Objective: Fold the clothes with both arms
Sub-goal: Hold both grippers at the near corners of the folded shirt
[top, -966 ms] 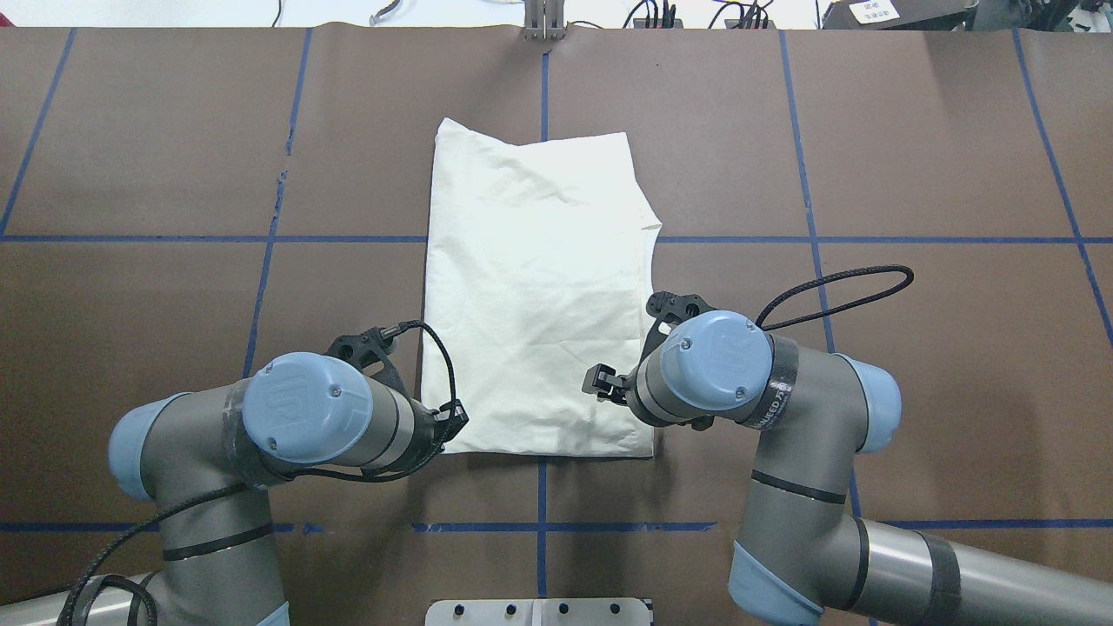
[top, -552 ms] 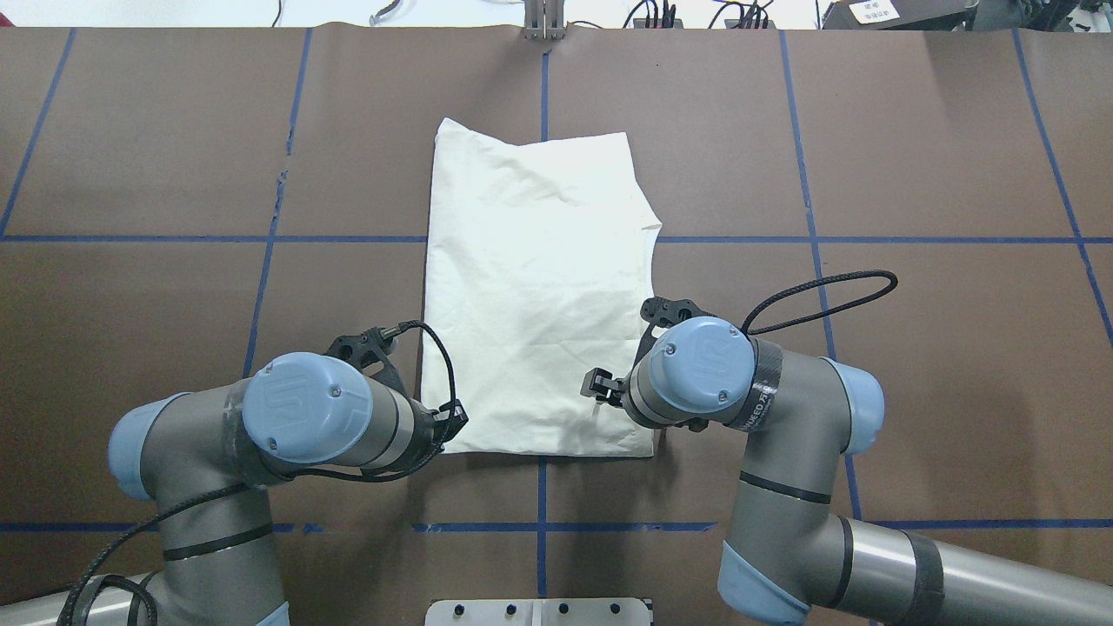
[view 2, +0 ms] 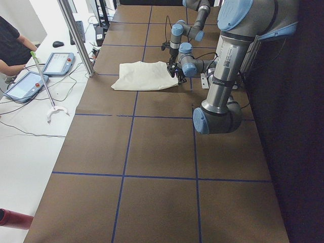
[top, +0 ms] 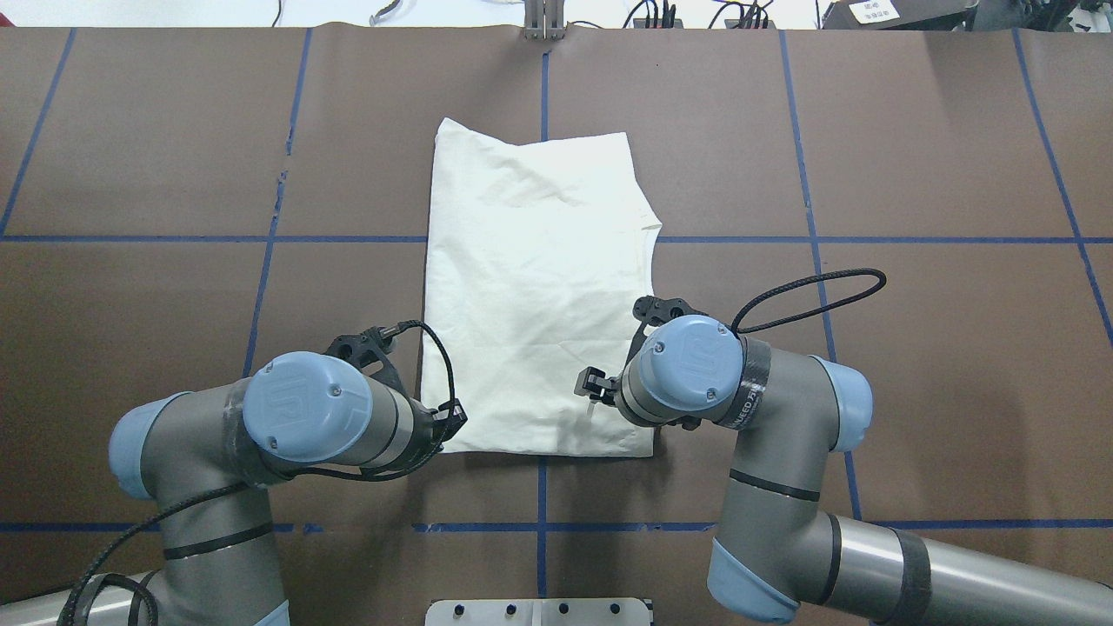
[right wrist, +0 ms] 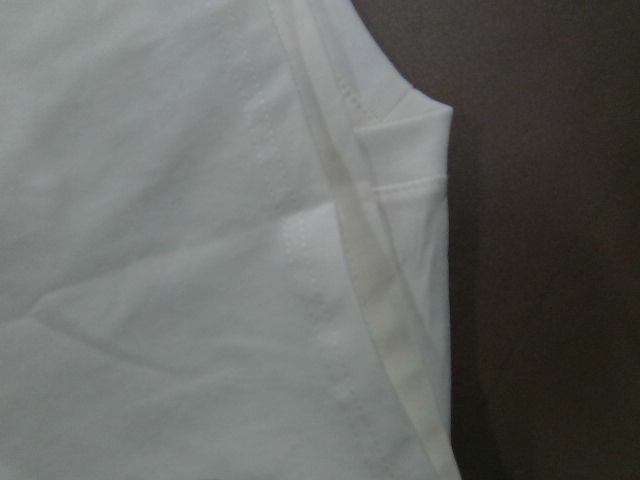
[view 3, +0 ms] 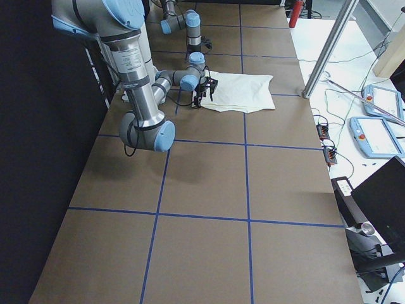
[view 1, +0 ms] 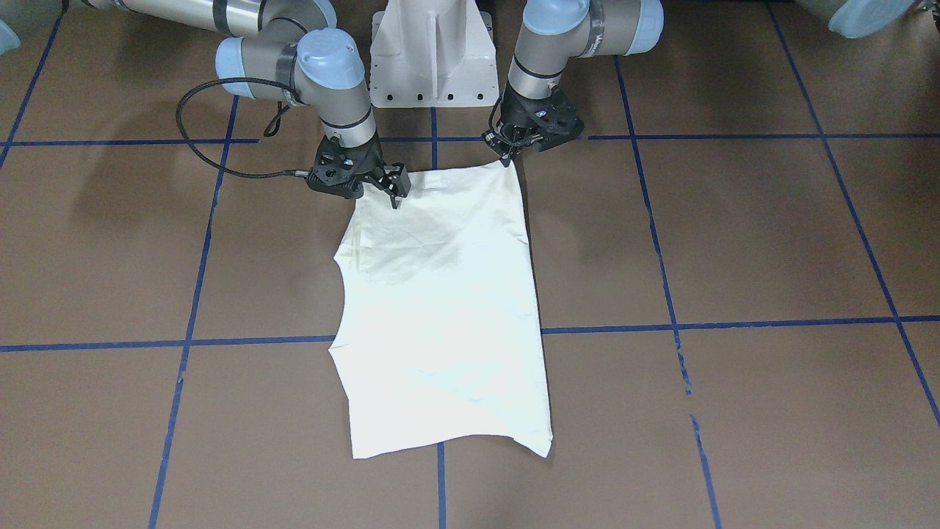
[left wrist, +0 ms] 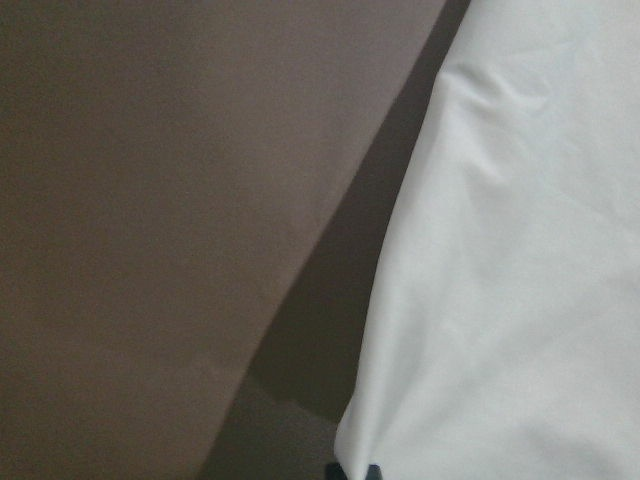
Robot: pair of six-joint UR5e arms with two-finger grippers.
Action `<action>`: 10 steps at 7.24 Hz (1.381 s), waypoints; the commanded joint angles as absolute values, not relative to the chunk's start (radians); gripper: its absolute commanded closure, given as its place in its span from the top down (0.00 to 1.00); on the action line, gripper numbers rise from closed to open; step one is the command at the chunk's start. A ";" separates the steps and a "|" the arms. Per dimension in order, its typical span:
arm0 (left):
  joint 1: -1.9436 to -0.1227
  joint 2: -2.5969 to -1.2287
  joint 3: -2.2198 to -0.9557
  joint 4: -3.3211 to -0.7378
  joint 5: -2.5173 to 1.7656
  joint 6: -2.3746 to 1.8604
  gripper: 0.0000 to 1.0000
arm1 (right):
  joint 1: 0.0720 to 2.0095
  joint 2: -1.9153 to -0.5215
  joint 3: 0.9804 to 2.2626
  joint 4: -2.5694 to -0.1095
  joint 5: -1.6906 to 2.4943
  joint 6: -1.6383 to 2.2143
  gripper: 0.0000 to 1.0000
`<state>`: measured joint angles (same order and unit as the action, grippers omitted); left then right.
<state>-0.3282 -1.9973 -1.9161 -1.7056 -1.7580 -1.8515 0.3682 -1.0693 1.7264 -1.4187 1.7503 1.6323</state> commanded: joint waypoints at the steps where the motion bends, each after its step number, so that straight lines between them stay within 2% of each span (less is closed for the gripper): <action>1: -0.327 -1.997 -1.913 -1.706 -1.759 -1.852 0.00 | 0.367 -1.065 1.709 -1.419 1.750 1.632 1.00; 3: -0.327 -1.997 -1.916 -1.706 -1.759 -1.853 0.00 | 0.367 -1.066 1.709 -1.419 1.750 1.632 0.99; 4: -0.327 -1.997 -1.917 -1.704 -1.761 -1.853 0.00 | 0.367 -1.066 1.709 -1.419 1.752 1.632 0.79; 5: -0.327 -1.997 -1.917 -1.704 -1.759 -1.852 0.00 | 0.367 -1.065 1.710 -1.419 1.752 1.631 0.51; 6: -0.327 -1.997 -1.917 -1.704 -1.759 -1.852 0.00 | 0.367 -1.065 1.715 -1.419 1.753 1.631 0.35; 7: -0.327 -1.997 -1.917 -1.704 -1.759 -1.852 0.00 | 0.367 -1.063 1.721 -1.419 1.755 1.631 0.26; 10: -0.327 -1.997 -1.913 -1.706 -1.759 -1.852 0.00 | 0.368 -1.062 1.721 -1.419 1.755 1.629 0.14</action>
<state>-0.3267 -1.9973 -1.9141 -1.7052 -1.7595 -1.8515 0.3677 -1.0620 1.7222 -1.4185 1.7541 1.6297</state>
